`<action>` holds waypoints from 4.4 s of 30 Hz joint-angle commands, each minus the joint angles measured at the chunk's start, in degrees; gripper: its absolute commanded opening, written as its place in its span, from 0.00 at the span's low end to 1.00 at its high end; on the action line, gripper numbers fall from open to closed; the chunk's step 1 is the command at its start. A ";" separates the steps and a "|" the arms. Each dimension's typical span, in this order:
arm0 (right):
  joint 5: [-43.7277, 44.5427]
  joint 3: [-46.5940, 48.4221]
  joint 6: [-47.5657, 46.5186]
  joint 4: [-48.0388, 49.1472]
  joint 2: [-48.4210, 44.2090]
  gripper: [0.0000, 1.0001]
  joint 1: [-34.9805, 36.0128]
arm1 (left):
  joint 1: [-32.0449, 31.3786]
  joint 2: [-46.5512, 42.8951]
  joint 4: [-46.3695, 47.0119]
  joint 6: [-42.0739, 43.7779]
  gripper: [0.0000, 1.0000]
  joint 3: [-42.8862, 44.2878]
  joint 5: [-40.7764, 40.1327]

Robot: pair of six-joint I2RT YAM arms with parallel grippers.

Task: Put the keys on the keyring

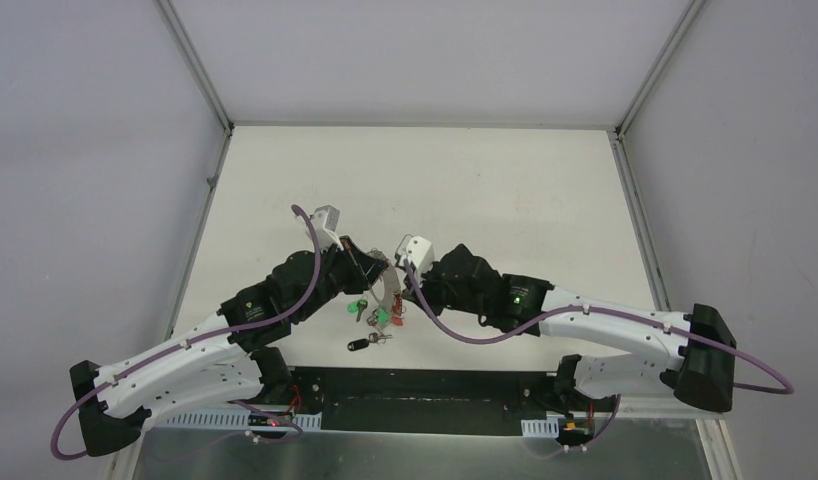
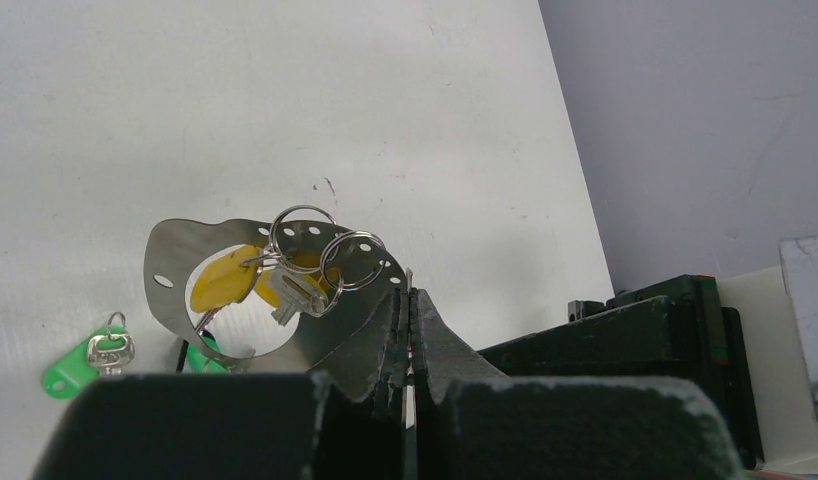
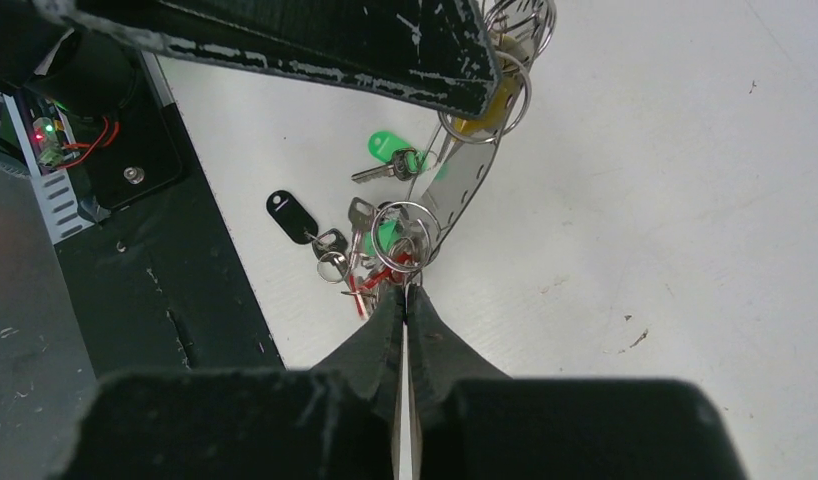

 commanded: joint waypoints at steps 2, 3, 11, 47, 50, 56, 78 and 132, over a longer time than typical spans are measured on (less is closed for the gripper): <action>-0.08 3.50 -1.72 -1.63 -2.55 0.00 -0.28 | -0.56 -1.09 1.04 -1.07 0.00 1.80 -0.55; -0.39 3.81 -1.70 -2.01 -2.71 0.00 -0.30 | -0.52 -1.13 1.07 -1.04 0.00 1.84 -0.55; 0.18 5.09 2.58 -3.68 -5.53 0.00 -1.65 | -0.53 -2.12 0.65 0.65 0.36 2.01 -0.54; -45.43 24.33 0.72 -31.88 -0.96 0.00 -23.03 | -0.52 -0.44 18.89 60.71 0.54 -0.78 47.82; -48.19 24.20 0.74 -31.45 -0.63 0.00 -23.12 | -0.51 0.51 19.85 59.94 0.45 -0.51 49.07; -51.80 23.65 -0.94 -29.99 -0.57 0.00 -23.14 | -0.57 3.11 20.43 57.87 0.34 0.68 49.46; -54.60 21.00 -1.61 -25.66 -3.30 0.00 -23.27 | -0.57 0.23 18.12 55.06 0.34 -0.54 41.81; -23.64 19.95 14.58 -19.19 19.59 0.87 -29.23 | -0.54 -11.07 2.94 5.14 0.99 -10.76 6.41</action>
